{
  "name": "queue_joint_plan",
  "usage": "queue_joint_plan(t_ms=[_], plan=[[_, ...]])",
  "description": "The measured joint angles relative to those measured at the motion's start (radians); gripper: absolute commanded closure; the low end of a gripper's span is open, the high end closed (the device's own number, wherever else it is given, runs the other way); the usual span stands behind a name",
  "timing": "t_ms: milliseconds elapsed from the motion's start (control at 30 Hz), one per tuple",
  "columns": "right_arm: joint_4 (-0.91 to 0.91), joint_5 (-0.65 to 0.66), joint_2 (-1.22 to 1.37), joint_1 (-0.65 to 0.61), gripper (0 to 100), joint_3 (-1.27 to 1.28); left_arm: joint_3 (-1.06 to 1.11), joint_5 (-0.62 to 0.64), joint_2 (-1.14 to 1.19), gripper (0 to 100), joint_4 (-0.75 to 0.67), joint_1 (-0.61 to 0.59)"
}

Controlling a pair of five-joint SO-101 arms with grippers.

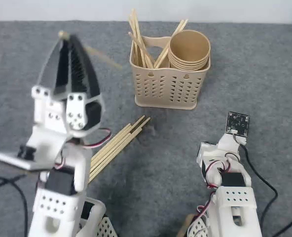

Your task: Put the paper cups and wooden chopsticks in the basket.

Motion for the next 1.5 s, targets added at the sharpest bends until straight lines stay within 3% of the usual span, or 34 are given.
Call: queue_joint_plan(t_ms=[200, 400, 700, 1033, 1233, 1333, 1500], plan=[[0.0, 0.0, 0.0, 0.0, 99.0, 0.0, -0.241, 0.005, 0.278, 99, 0.0, 0.089], [0.0, 0.0, 0.0, 0.0, 99.0, 0.0, -0.394, 0.008, 0.571, 99, 0.0, 0.104], [0.0, 0.0, 0.0, 0.0, 99.0, 0.0, -0.35, 0.008, 0.842, 99, -0.161, 0.104], [0.0, 0.0, 0.0, 0.0, 99.0, 0.0, -0.161, 0.008, 0.971, 98, -0.258, 0.104], [0.0, 0.0, 0.0, 0.0, 99.0, 0.0, -0.137, 0.008, 0.976, 81, -0.267, 0.097], [0.0, 0.0, 0.0, 0.0, 99.0, 0.0, -0.133, 0.008, 0.951, 80, -0.265, 0.068], [0.0, 0.0, 0.0, 0.0, 99.0, 0.0, -0.132, 0.008, 0.793, 80, -0.124, -0.014]])
